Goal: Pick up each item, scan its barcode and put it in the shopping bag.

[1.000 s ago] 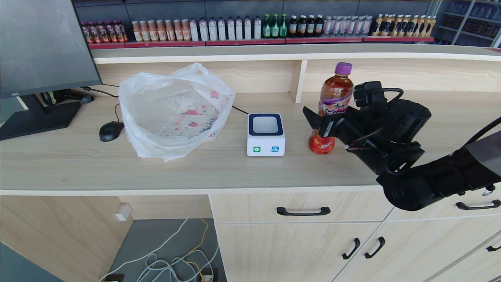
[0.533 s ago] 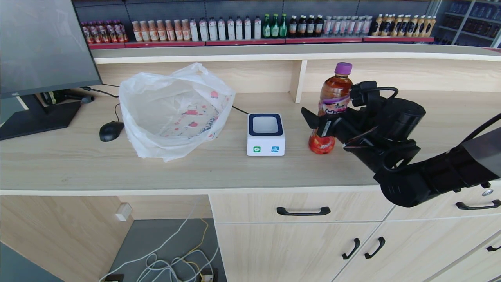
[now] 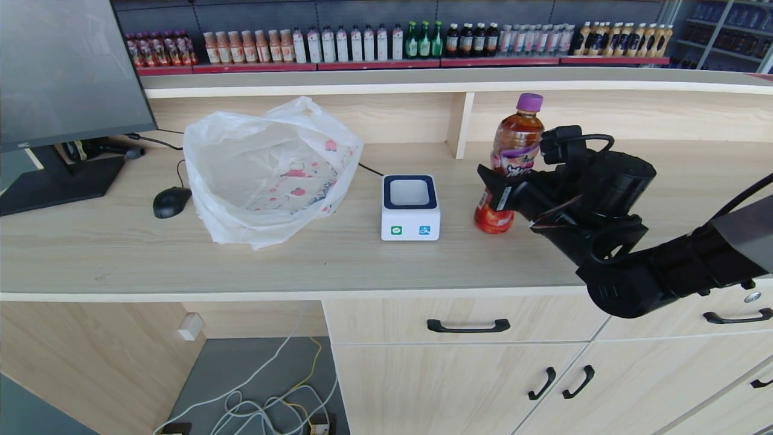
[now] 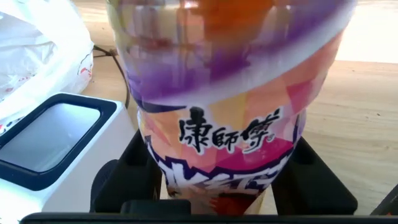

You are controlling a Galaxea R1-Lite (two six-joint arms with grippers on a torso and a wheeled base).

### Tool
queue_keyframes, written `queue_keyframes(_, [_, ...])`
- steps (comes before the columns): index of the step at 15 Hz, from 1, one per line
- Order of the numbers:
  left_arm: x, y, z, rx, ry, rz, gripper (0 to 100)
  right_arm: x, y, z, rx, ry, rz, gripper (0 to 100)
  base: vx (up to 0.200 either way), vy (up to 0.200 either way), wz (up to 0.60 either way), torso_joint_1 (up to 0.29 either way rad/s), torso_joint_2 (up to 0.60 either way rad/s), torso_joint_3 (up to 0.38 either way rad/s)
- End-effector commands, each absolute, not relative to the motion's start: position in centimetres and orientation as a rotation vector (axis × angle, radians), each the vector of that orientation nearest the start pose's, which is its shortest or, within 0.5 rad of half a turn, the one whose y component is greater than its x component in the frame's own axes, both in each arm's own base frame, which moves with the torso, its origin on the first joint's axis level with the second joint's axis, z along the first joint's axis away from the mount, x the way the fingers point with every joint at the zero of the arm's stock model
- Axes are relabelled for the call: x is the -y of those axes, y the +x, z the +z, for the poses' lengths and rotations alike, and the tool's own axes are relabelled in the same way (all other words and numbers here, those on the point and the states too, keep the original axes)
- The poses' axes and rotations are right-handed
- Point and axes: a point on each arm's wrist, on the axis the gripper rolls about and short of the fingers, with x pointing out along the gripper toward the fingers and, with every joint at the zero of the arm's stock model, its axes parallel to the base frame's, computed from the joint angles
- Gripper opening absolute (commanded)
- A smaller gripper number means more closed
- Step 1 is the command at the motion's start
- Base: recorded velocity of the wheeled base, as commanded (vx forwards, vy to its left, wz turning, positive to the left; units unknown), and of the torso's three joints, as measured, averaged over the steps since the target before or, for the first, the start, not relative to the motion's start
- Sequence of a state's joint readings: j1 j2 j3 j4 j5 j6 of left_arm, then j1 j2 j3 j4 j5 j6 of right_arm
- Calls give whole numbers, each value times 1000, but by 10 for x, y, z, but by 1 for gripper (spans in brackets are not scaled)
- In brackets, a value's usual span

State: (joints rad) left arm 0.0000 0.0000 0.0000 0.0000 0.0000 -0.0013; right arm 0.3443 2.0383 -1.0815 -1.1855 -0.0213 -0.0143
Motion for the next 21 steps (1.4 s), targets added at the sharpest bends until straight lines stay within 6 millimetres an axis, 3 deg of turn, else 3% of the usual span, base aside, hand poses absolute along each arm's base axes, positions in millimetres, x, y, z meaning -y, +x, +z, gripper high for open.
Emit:
queue_keyframes(1, [0,-23,75,0,-2,0,100,-130,372,198,247,32,313,0,0,0,0,0,0,0])
queue_keyframes(8, [0,-23,75,0,-2,0,100,-127,366,209,273,37,311,0,0,0,0,0,0,0])
queue_keyframes(12, [0,-23,75,0,-2,0,100,-123,353,226,313,43,311,0,0,0,0,0,0,0])
queue_keyframes(16, [0,-23,75,0,-2,-2,100,-115,328,232,305,43,312,0,0,0,0,0,0,0])
queue_keyframes(17, [0,-23,75,0,-2,0,100,-110,313,230,297,43,314,0,0,0,0,0,0,0])
queue_keyframes(19, [0,-23,75,0,-2,0,100,-105,296,224,283,43,317,0,0,0,0,0,0,0])
queue_keyframes(21, [0,-23,75,0,-2,0,100,-103,276,206,269,44,333,0,0,0,0,0,0,0])
